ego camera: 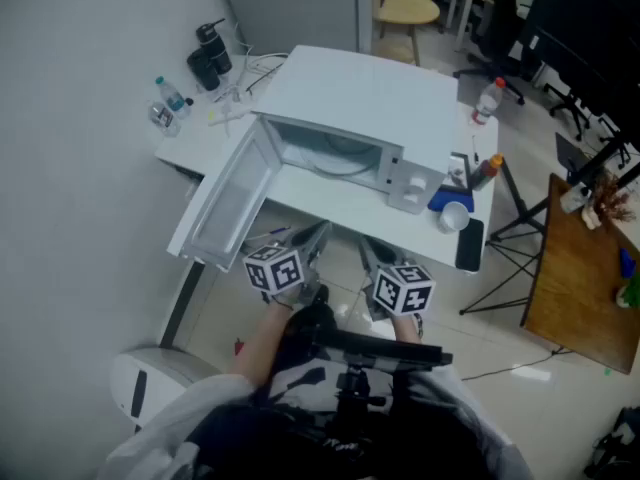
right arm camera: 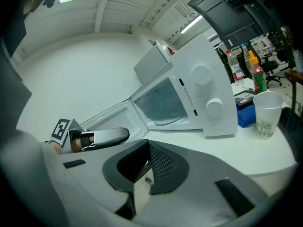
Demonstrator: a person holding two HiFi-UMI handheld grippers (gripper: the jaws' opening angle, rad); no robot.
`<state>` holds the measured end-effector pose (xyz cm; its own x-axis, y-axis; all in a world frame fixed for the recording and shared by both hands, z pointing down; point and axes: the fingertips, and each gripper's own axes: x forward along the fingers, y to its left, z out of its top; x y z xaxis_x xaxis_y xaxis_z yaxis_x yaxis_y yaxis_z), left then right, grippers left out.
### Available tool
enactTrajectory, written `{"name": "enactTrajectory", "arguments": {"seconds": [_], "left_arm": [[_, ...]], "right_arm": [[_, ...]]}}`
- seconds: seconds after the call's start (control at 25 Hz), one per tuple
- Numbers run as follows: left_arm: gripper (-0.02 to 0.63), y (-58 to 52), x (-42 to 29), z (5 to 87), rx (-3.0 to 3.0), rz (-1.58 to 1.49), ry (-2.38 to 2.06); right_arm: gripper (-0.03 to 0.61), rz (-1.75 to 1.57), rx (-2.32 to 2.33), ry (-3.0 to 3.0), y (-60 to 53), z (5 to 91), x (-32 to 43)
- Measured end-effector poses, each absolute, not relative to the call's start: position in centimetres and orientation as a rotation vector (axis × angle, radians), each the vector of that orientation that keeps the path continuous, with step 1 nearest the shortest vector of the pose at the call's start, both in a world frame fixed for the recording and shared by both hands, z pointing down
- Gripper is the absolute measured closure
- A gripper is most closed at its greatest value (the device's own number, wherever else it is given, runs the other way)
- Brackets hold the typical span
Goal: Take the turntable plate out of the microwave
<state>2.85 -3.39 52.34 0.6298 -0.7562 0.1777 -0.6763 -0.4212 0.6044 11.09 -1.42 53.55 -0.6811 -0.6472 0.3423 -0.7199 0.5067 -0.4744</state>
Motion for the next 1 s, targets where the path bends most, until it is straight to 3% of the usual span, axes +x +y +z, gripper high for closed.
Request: {"name": "enactTrajectory", "arguments": {"seconds": [0.48,0.72,1.0], "left_arm": [[0.614,-15.2,-3.9,54.9,2.151,-0.107,-1.000],[0.529,-18.6,-5.2,57.3,1.961,-0.183,-0.972],[0.518,-21.3,-5.5,59.9,1.795,-0.271,-0.936]], "right_arm": [[0.569,1.003,1.348,-2.549,-10.6,54.5,4.7],[0.569,1.022,1.433,-2.508,-12.6,55.0,4.3],[0.569,1.036,1.506,-2.442,-13.5,56.0,5.0]]}}
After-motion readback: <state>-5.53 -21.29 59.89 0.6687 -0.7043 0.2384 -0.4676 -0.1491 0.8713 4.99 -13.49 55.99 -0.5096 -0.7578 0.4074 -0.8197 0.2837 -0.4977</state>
